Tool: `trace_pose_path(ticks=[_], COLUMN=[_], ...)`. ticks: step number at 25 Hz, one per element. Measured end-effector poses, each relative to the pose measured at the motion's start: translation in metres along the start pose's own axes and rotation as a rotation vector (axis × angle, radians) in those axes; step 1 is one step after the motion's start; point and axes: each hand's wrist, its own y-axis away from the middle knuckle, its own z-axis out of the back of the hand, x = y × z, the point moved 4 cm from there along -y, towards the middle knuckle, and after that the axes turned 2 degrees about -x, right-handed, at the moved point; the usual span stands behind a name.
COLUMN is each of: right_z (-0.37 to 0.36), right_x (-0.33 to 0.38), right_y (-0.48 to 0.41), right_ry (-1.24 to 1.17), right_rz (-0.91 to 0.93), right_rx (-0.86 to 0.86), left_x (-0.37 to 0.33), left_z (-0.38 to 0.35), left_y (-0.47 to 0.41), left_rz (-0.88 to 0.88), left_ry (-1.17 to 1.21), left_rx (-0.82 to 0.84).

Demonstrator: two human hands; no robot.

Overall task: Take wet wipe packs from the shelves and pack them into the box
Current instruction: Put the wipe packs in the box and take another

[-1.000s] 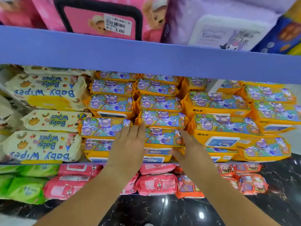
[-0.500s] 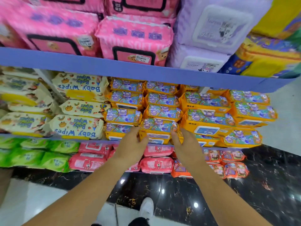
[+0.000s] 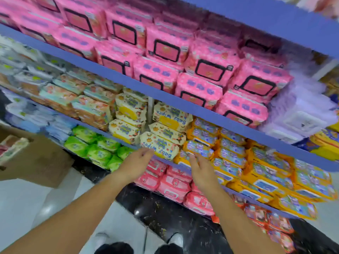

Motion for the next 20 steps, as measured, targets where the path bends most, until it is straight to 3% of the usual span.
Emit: trace_pose_path(ticks=[12, 20], right_z=[-0.27, -0.487], right_x=[0.377, 0.54], right_y=[0.007, -0.04], right_ry=[0.005, -0.013], right_rz=[0.338, 0.392], right_rx=[0.37, 0.563], left_x=[0.176, 0.307], left_z=[0.411, 0.608], left_y=[0.074, 0.048], left_rz=[0.125, 0.343], left_ry=[0.09, 0.047], left_rx=[-0.438, -0.553])
